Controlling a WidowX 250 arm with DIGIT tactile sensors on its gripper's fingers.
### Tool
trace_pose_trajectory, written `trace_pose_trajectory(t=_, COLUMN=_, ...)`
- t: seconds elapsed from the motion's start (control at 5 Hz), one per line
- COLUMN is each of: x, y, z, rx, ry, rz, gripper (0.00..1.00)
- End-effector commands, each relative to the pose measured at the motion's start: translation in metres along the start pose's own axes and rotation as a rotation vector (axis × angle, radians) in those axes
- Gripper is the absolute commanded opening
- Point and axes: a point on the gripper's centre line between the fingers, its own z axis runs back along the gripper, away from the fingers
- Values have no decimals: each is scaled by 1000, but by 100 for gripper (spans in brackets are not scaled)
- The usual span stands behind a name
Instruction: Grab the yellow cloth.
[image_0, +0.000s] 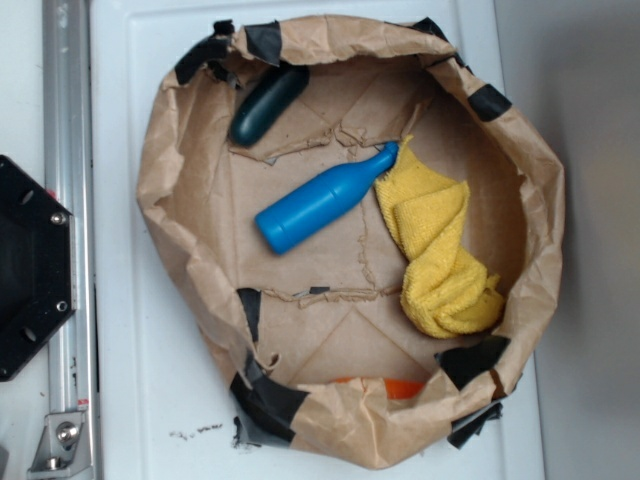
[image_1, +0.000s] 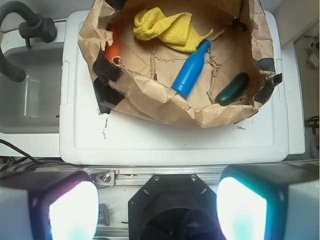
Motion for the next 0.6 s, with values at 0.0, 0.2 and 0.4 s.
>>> trace_pose_trajectory(t=0.0, x=0, y=0, z=0, rx=0, ry=0, rz=0, gripper=100)
trace_pose_trajectory(t=0.2, x=34, y=11, z=-22, rx=11, ry=-196, rz=206, gripper=100)
trace_pose_trajectory(t=0.4, x=69, y=21, z=-45, rx=-8, ry=-208, rz=276, gripper=100)
